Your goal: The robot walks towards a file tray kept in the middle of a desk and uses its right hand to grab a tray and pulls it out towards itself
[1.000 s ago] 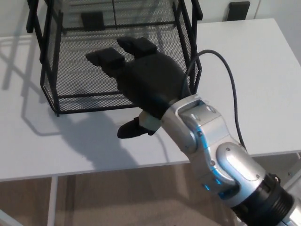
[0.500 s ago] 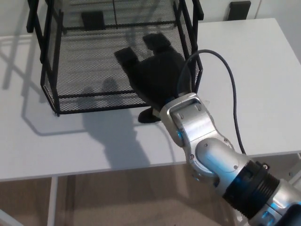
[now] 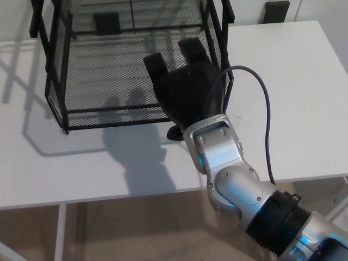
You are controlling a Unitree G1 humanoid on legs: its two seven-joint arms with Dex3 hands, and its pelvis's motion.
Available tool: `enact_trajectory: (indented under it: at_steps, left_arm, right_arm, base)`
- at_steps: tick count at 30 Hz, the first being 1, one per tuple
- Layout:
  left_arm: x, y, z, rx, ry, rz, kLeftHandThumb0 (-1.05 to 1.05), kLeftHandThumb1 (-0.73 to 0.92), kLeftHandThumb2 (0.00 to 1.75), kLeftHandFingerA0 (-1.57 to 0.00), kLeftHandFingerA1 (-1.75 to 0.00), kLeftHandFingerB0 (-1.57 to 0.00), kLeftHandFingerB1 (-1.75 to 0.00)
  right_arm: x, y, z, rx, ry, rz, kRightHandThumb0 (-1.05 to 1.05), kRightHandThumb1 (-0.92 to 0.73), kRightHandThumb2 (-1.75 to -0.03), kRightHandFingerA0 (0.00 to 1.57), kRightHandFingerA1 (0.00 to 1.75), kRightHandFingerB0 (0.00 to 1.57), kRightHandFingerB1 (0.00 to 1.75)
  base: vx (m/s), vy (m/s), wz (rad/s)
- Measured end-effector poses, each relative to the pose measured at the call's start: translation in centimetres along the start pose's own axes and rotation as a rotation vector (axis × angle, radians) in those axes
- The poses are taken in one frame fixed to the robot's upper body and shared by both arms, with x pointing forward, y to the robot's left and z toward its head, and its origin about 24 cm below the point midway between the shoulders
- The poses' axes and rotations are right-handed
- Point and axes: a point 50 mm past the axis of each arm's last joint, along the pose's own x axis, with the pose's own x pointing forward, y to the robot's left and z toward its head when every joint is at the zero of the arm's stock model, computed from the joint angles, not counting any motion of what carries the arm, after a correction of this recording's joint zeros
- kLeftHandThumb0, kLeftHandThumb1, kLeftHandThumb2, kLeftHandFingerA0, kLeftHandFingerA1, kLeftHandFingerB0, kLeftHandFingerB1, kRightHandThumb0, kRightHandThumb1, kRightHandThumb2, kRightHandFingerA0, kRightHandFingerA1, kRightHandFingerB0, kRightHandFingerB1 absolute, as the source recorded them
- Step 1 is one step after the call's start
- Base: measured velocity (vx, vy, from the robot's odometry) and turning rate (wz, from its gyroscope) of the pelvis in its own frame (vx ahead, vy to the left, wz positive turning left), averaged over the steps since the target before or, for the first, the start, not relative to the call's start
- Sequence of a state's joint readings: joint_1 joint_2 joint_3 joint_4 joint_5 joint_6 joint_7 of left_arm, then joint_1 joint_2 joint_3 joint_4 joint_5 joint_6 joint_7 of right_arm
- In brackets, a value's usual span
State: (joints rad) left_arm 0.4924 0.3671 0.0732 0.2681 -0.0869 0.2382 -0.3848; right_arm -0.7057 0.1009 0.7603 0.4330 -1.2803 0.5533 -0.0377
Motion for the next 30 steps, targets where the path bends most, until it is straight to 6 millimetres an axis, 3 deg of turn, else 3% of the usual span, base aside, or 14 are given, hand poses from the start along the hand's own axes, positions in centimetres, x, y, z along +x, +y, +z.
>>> enact_trajectory:
  at_steps: [7,10,11,13,14,15,16,17,18,24,25,26,27,30]
  left_arm:
    - [0.0,0.1,0.2,0.024,-0.002,-0.006,-0.15,0.47,0.88,-0.27,-0.54,-0.14,-0.47]
    - [-0.1,0.1,0.4,0.032,-0.012,-0.011,-0.15,0.47,0.89,-0.27,-0.54,-0.13,-0.47]
    - [-0.1,0.1,0.4,0.035,-0.014,-0.014,-0.15,0.47,0.88,-0.31,-0.55,-0.15,-0.48]
    - [-0.1,0.1,0.5,0.037,-0.016,-0.016,-0.16,0.46,0.88,-0.31,-0.55,-0.15,-0.47]
    - [-0.2,0.1,0.5,0.039,-0.019,-0.017,-0.15,0.46,0.88,-0.31,-0.55,-0.16,-0.48]
    - [-0.2,0.1,0.6,0.04,-0.02,-0.017,-0.15,0.46,0.88,-0.32,-0.56,-0.15,-0.48]
    - [-0.2,0.1,0.6,0.041,-0.019,-0.017,-0.14,0.45,0.88,-0.33,-0.57,-0.16,-0.48]
    - [-0.2,0.1,0.5,0.041,-0.019,-0.017,-0.16,0.47,0.88,-0.3,-0.55,-0.14,-0.47]
    - [-0.2,0.1,0.6,0.041,-0.019,-0.017,-0.15,0.46,0.88,-0.3,-0.55,-0.15,-0.47]
    - [-0.2,0.1,0.6,0.046,-0.021,-0.018,-0.17,0.63,0.58,-0.44,-0.4,-0.29,-0.34]
    - [-0.2,0.1,0.6,0.047,-0.02,-0.018,-0.15,0.46,0.88,-0.34,-0.57,-0.17,-0.48]
    - [-0.2,0.1,0.6,0.047,-0.021,-0.018,-0.15,0.46,0.88,-0.34,-0.57,-0.17,-0.48]
    - [-0.2,0.1,0.6,0.048,-0.021,-0.018,-0.15,0.46,0.88,-0.35,-0.57,-0.17,-0.48]
    - [-0.2,0.0,0.7,0.052,-0.022,-0.02,-0.19,0.64,0.58,-0.43,-0.4,-0.3,-0.34]
  right_arm:
    - [-0.8,1.0,0.8,0.028,-0.007,0.037,-0.64,-0.31,-0.77,0.0,0.55,0.04,0.56]
    - [-1.2,1.5,1.0,0.031,-0.008,0.055,-0.94,-0.31,-0.64,0.0,0.66,0.06,0.57]
    - [-1.4,1.8,1.1,0.032,-0.008,0.064,-0.37,0.11,-0.68,0.06,0.59,0.06,0.57]
    - [-1.6,1.9,1.1,0.034,-0.007,0.071,-0.37,0.11,-0.68,0.05,0.59,0.05,0.56]
    - [-1.7,2.0,1.1,0.037,-0.004,0.077,-0.92,-0.38,-0.56,0.0,0.71,0.12,0.57]
    - [-1.8,2.1,1.1,0.038,-0.003,0.081,-0.92,-0.4,-0.55,0.0,0.7,0.16,0.55]
    - [-2.0,2.3,1.2,0.041,-0.002,0.087,-0.94,-0.34,-0.64,0.0,0.66,0.15,0.56]
    - [-2.2,2.4,1.2,0.044,-0.002,0.089,-0.36,0.14,-0.67,0.06,0.59,0.04,0.54]
    - [-2.3,2.4,1.2,0.046,-0.002,0.089,-0.95,-0.37,-0.55,0.0,0.65,0.16,0.55]
    - [-3.0,2.8,1.3,0.058,0.003,0.098,-0.96,-0.38,-0.55,0.0,0.66,0.15,0.57]
    - [-3.2,2.8,1.3,0.061,0.003,0.099,-0.37,0.1,-0.69,0.05,0.59,0.03,0.54]
    - [-3.3,2.8,1.3,0.065,0.003,0.098,-0.37,0.1,-0.69,0.05,0.59,0.03,0.54]
    - [-3.4,2.8,1.4,0.07,0.003,0.098,-0.93,-0.4,-0.54,0.0,0.7,0.12,0.58]
    - [-4.3,3.0,1.6,0.099,0.0,0.098,-0.9,-0.4,-0.54,0.0,0.66,0.11,0.55]
  base:
    - [0.0,0.0,0.0]
    - [0.0,0.0,0.0]
    - [0.0,0.0,0.0]
    - [0.0,0.0,0.0]
    - [0.0,0.0,0.0]
    - [0.0,0.0,0.0]
    - [0.0,0.0,0.0]
    - [0.0,0.0,0.0]
    - [0.0,0.0,0.0]
    - [0.0,0.0,0.0]
    - [0.0,0.0,0.0]
    - [0.0,0.0,0.0]
    - [0.0,0.0,0.0]
    - [0.0,0.0,0.0]
